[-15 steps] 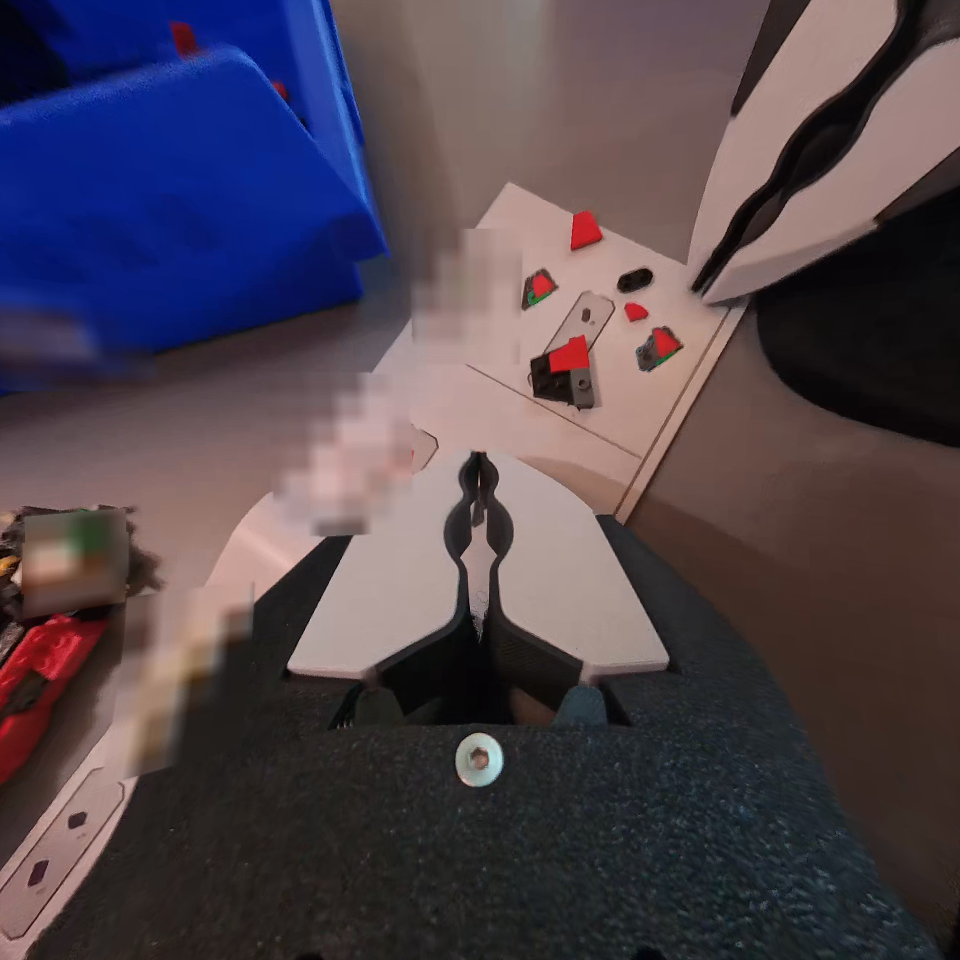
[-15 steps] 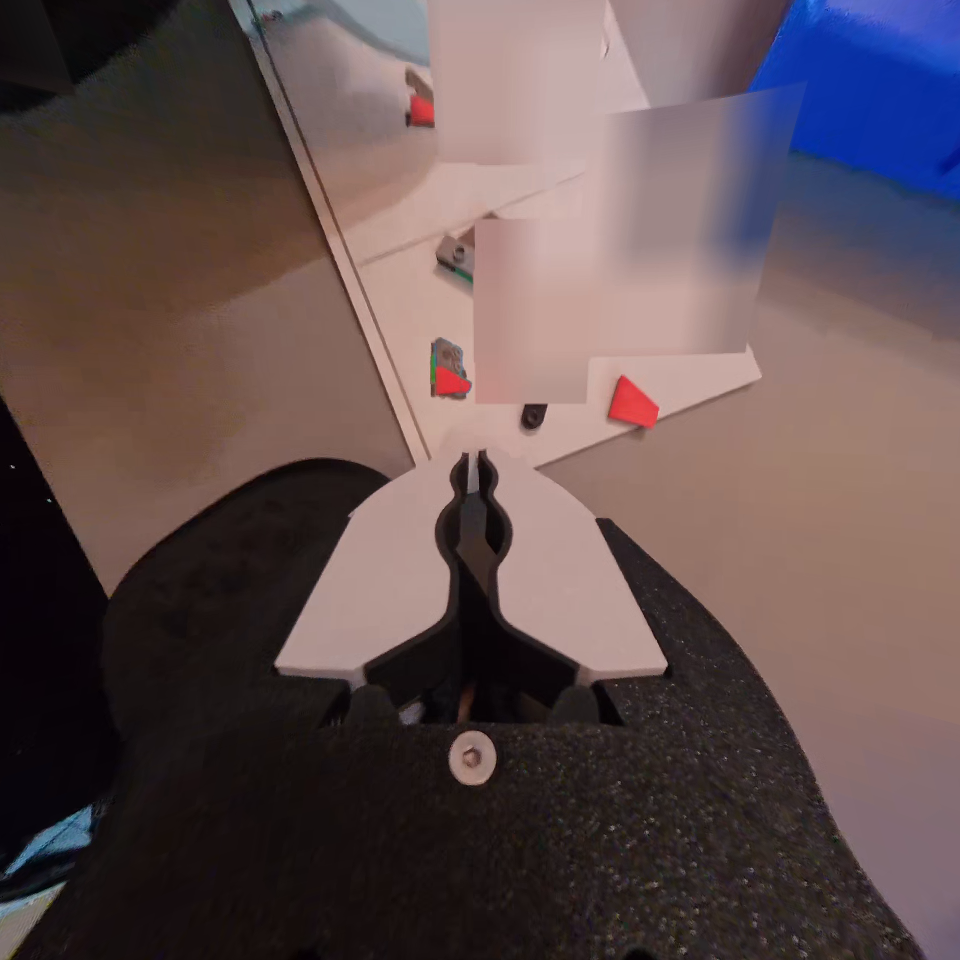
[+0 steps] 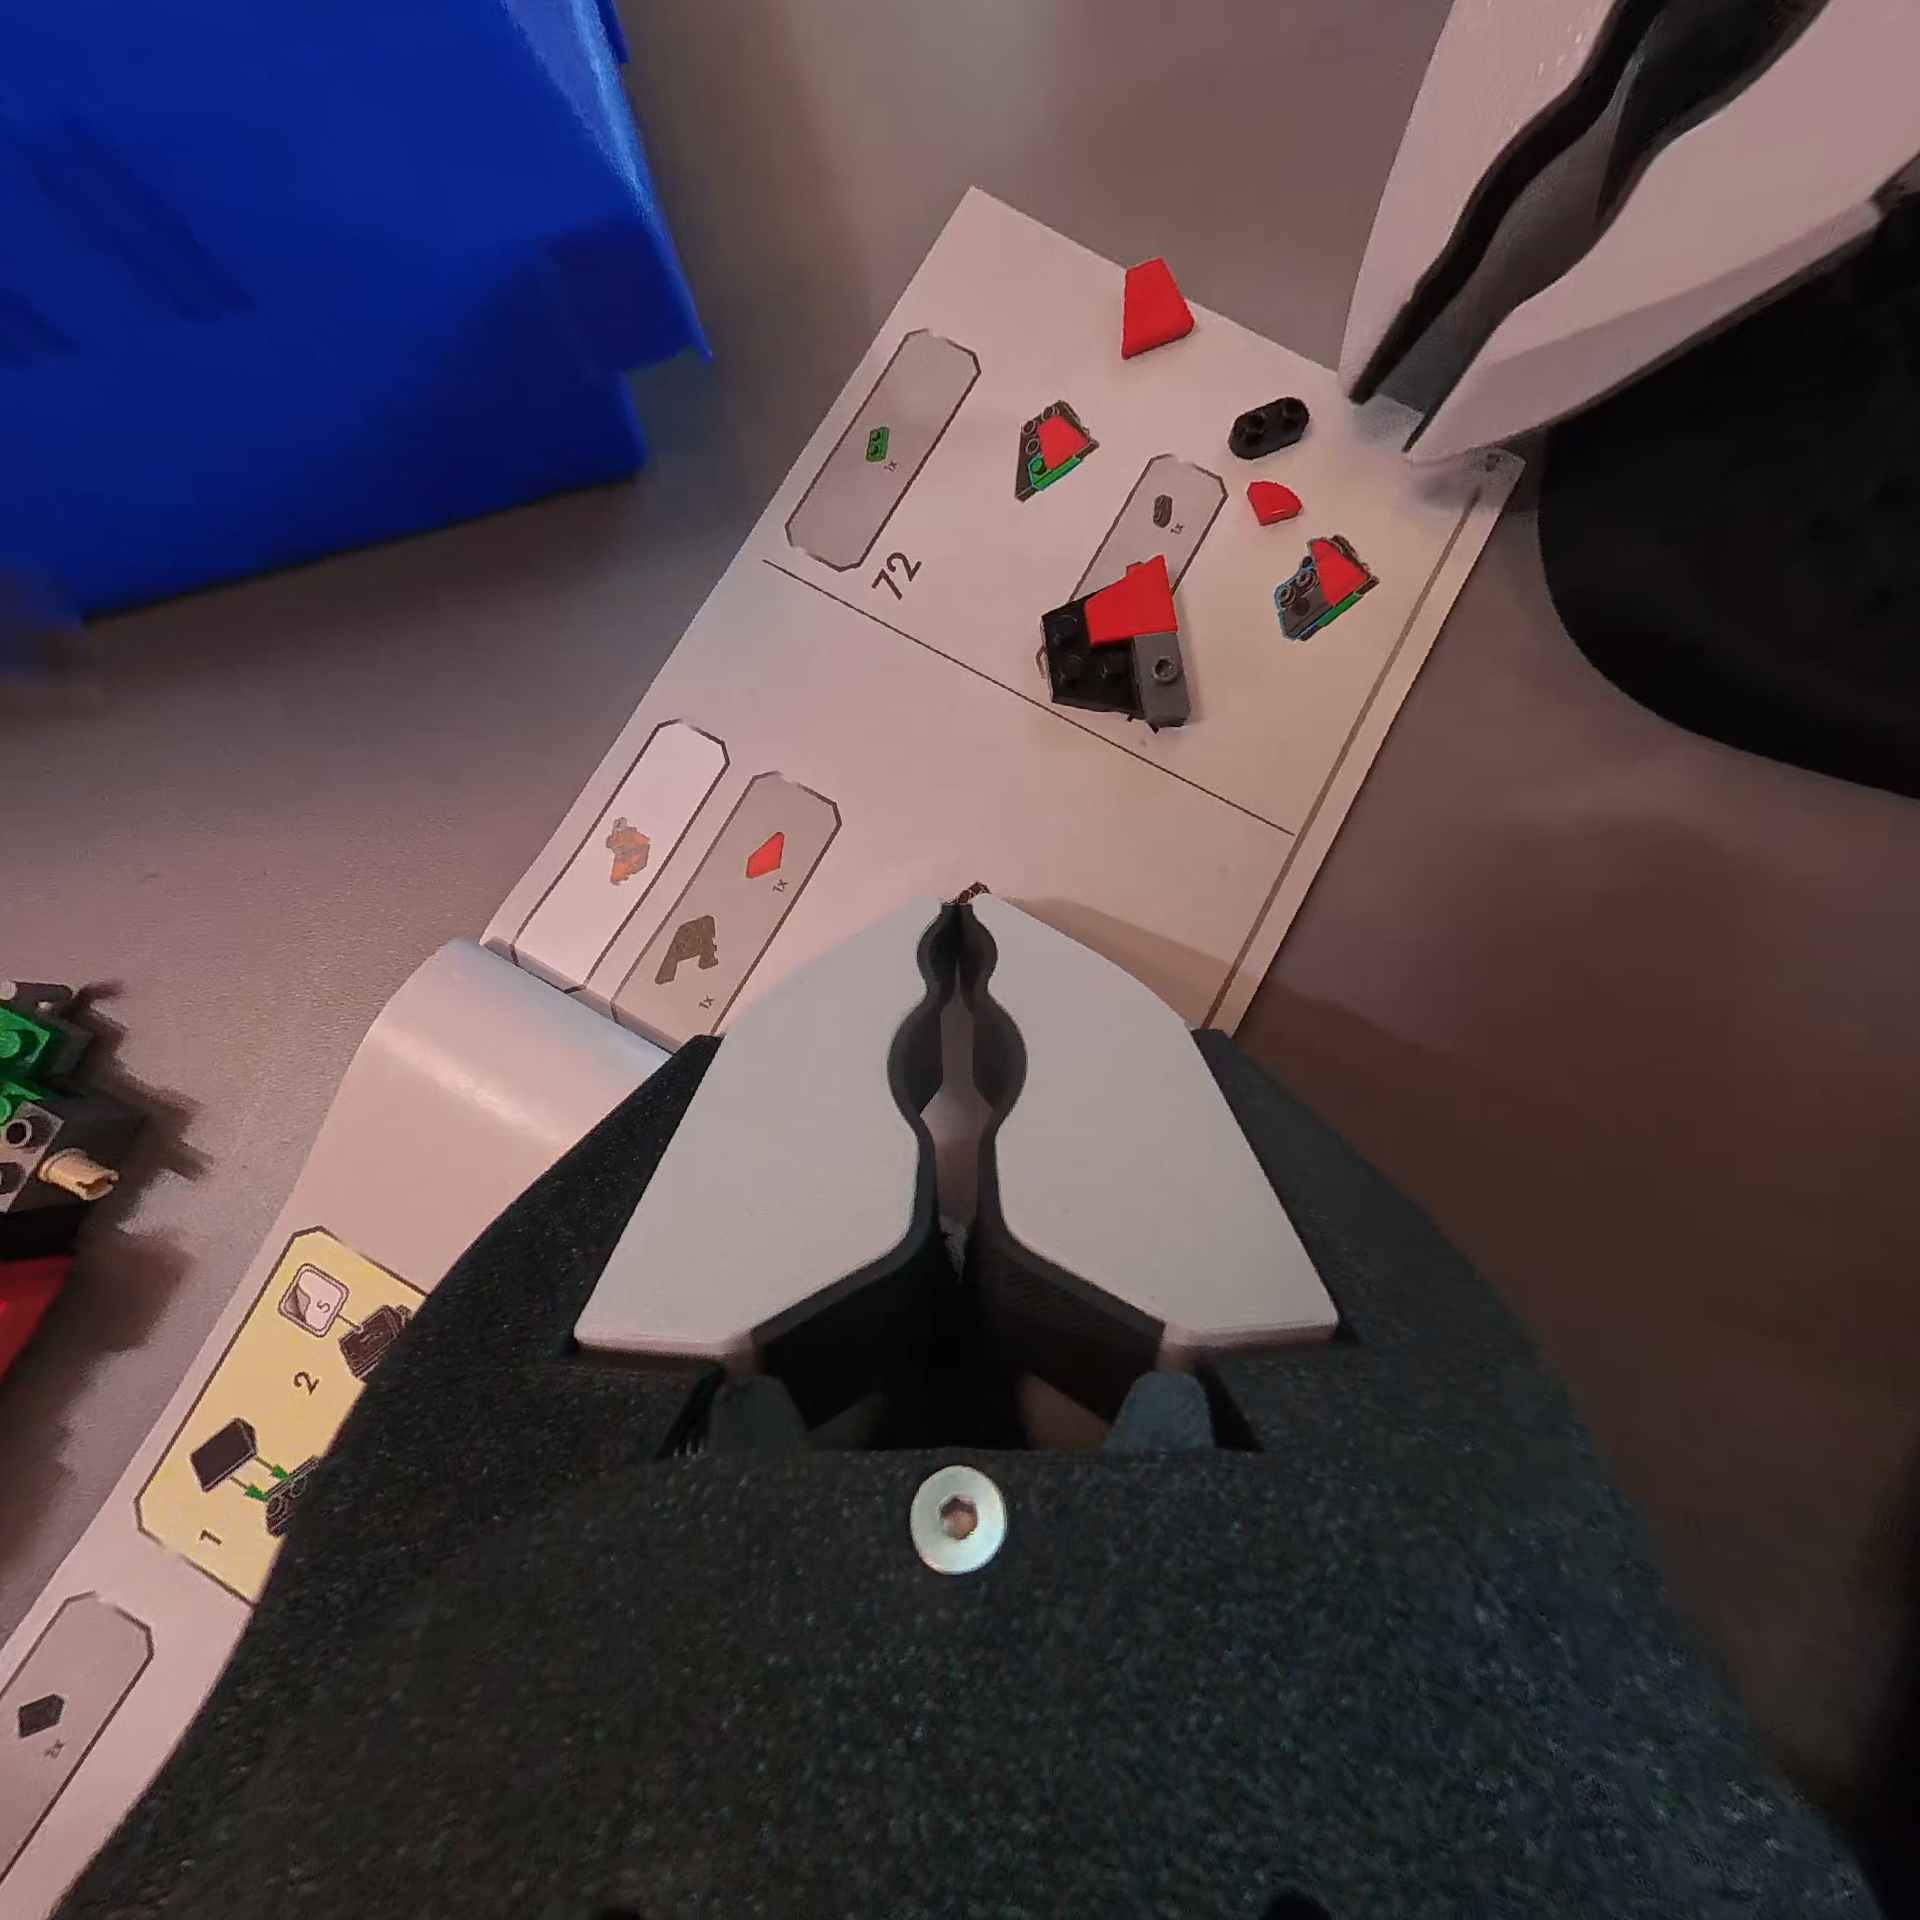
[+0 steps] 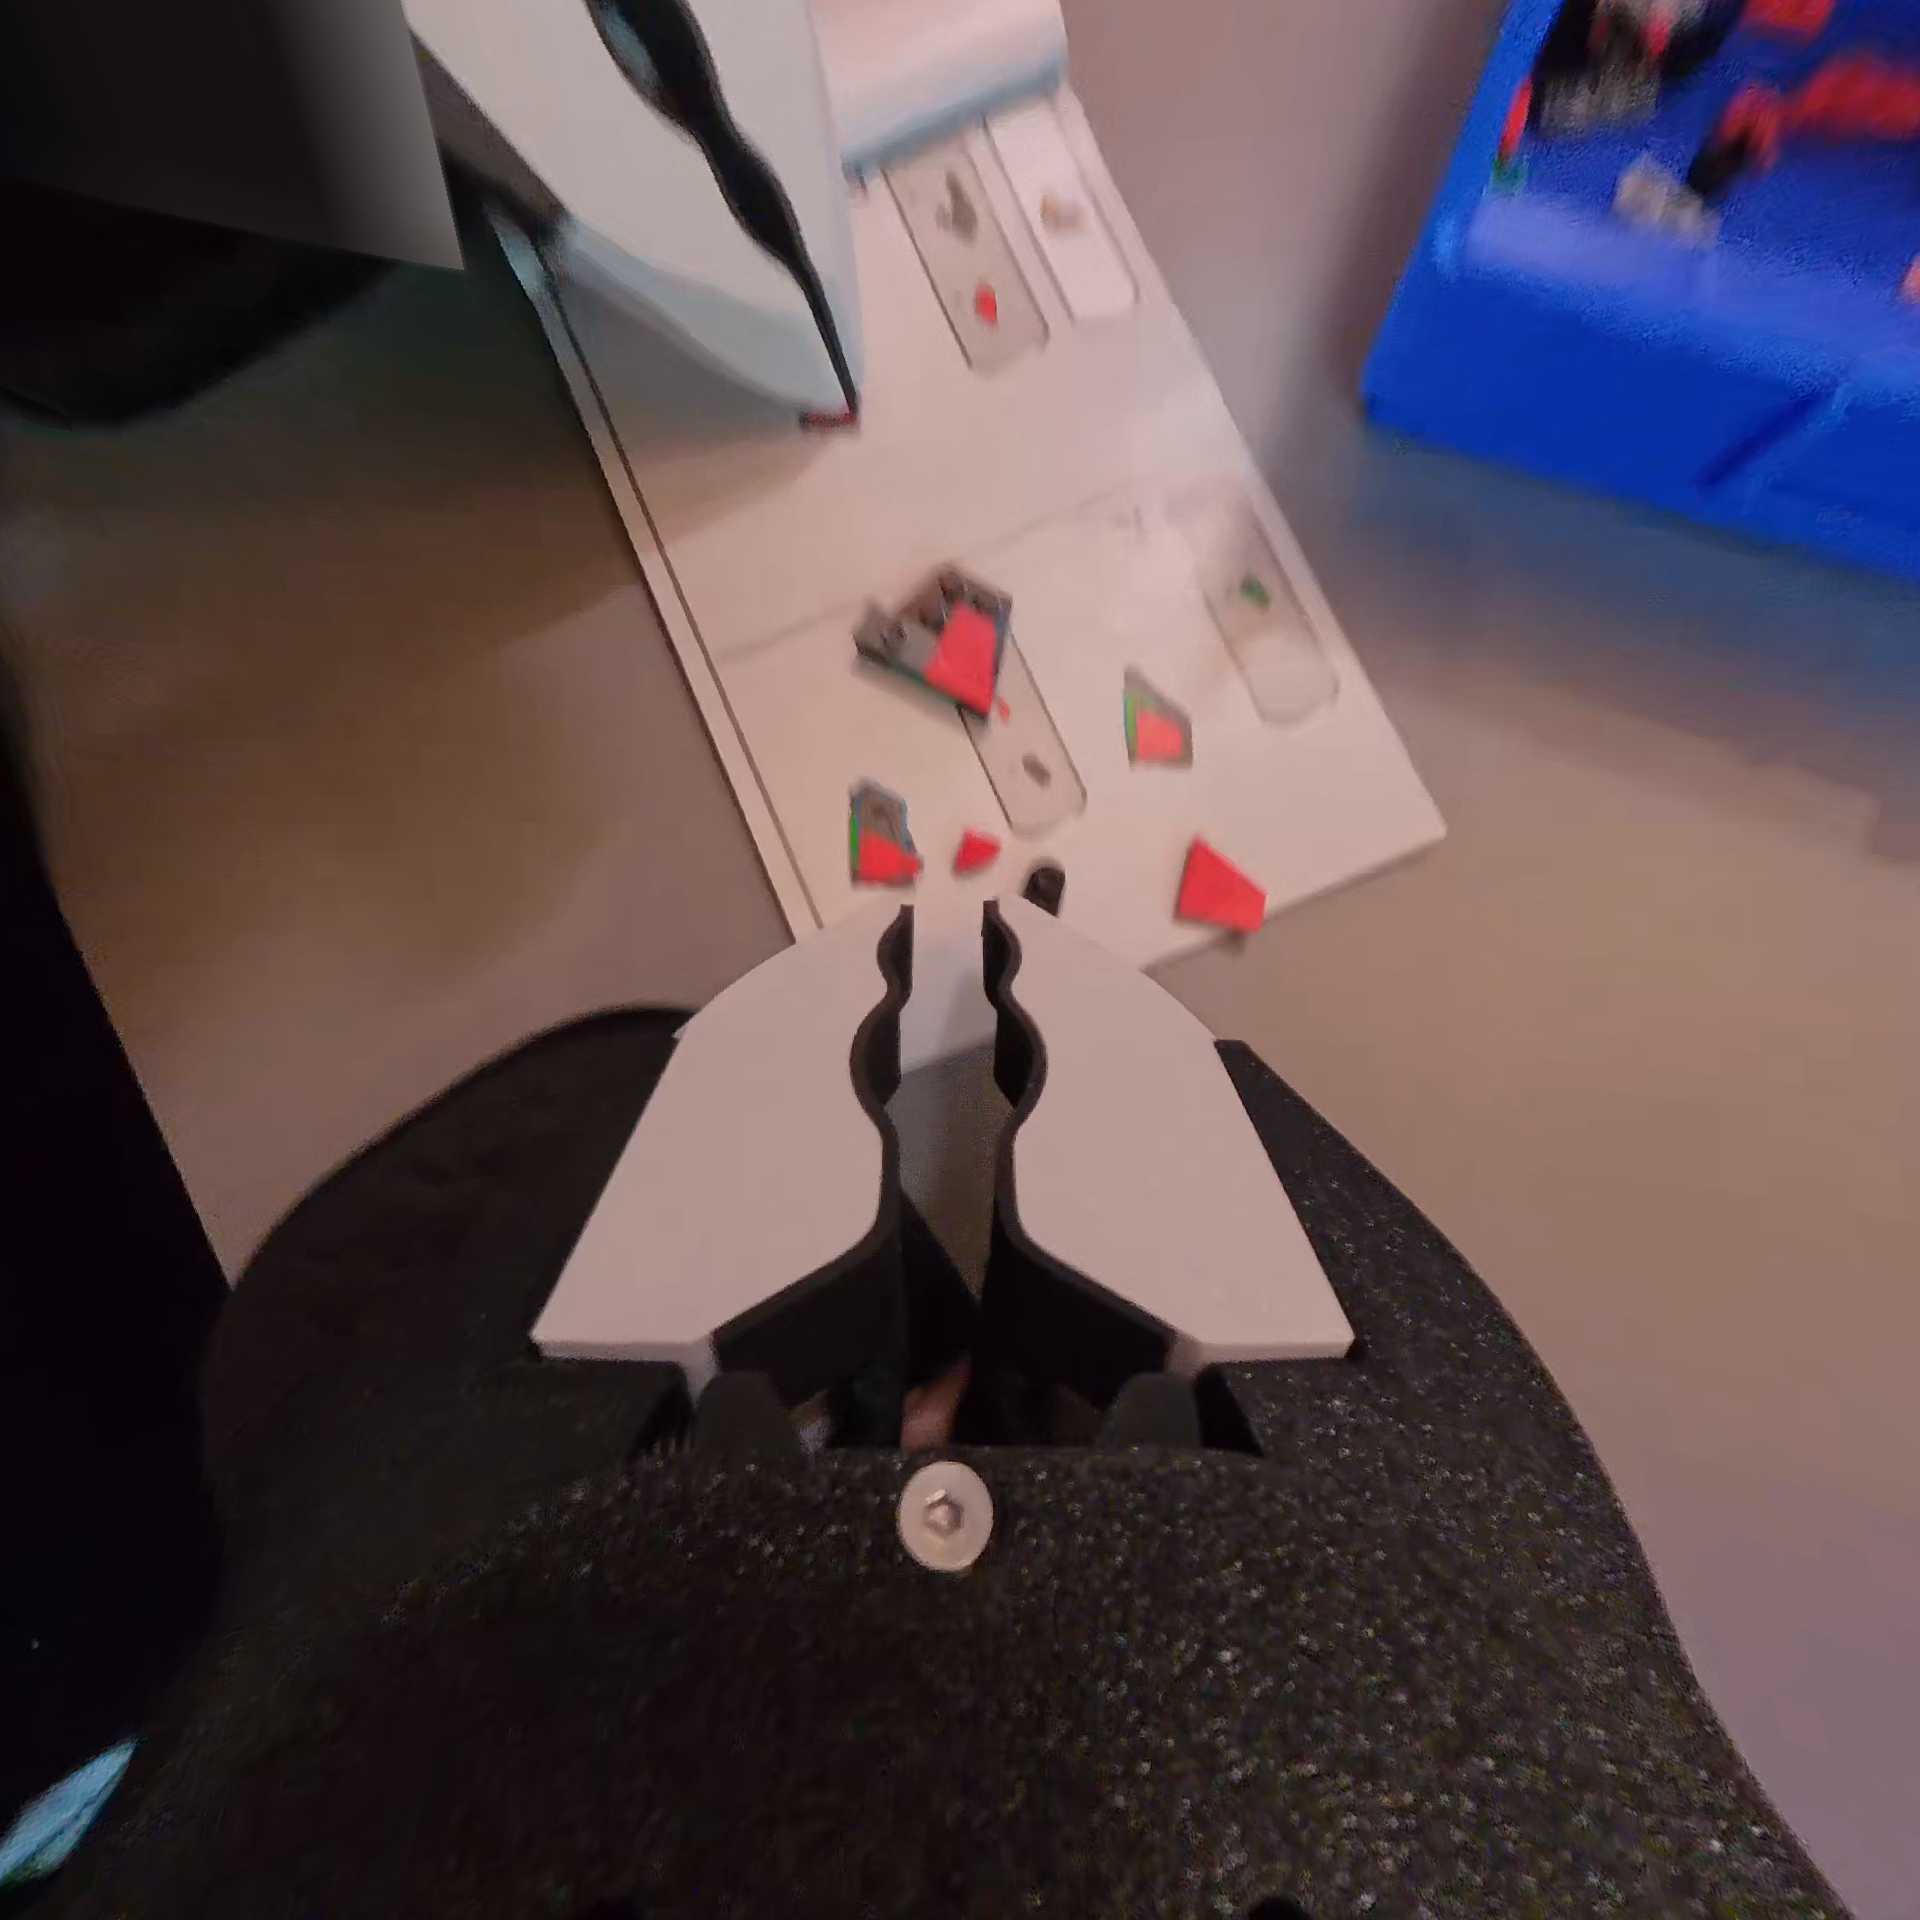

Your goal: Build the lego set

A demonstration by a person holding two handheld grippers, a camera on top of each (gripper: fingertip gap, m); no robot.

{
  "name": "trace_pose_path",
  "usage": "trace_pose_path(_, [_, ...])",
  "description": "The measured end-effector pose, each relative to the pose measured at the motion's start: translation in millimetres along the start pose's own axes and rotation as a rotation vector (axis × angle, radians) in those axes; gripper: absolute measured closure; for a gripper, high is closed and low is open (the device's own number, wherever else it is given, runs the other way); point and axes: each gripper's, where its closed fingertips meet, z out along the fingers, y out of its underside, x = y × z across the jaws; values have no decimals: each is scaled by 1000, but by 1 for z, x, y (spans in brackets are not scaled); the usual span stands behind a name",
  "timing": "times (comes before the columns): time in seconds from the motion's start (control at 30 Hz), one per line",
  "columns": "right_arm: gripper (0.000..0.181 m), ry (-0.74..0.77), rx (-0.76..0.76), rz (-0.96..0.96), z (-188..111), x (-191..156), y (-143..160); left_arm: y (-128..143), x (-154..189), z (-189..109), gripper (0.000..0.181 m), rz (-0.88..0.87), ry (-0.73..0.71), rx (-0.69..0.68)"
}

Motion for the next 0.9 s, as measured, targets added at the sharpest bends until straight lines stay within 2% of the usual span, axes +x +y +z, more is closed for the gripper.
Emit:
trace_pose_path(0.07, [164,5,58,-28,4,-3,-18,0,0,0,181,-4,3,2])
trace_pose_path(0.23, [139,-32,-19,-40,30,-5,-15,0,0,0,181,-7,6,6])
trace_pose_path(0.63, [138,-112,23,-105,41,-26,-31,0,0,0,181,-5,6,10])
trace_pose_path(0.9, [129,-97,39,-59,31,-14,-28,-1,0,0,181,-7,9,10])
